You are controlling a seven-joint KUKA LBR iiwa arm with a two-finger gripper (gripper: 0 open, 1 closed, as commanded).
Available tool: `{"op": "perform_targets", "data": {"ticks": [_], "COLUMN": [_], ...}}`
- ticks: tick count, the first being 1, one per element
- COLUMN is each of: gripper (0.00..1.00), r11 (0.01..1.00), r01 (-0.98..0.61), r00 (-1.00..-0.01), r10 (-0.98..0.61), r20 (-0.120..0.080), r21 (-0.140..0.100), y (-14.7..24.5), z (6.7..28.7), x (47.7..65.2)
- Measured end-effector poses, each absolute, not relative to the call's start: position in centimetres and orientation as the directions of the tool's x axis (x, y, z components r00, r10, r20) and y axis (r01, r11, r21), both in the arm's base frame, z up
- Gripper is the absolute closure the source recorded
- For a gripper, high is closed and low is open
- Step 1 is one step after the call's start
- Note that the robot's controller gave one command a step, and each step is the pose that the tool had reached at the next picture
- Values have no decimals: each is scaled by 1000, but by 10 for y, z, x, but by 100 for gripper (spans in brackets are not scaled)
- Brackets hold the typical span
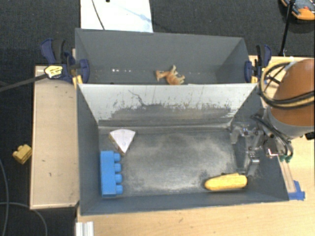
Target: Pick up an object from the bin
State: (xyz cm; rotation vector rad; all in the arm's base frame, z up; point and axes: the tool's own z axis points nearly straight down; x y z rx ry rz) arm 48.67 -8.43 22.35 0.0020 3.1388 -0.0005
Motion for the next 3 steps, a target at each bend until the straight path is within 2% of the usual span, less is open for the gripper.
{"op": "perform_targets", "data": {"ticks": [1,2,3], "gripper": [0,0,0], "r11": [1000,982,969], "r01": [-4,-188,-247], "r00": [-1000,-982,-969], "r10": [-4,-188,-247], "r20": [-11,-3,-2], "r21": [-2,-1,0], "y": [-97,-103,-85], "z": [177,126,86], "x": [484,481,485]}}
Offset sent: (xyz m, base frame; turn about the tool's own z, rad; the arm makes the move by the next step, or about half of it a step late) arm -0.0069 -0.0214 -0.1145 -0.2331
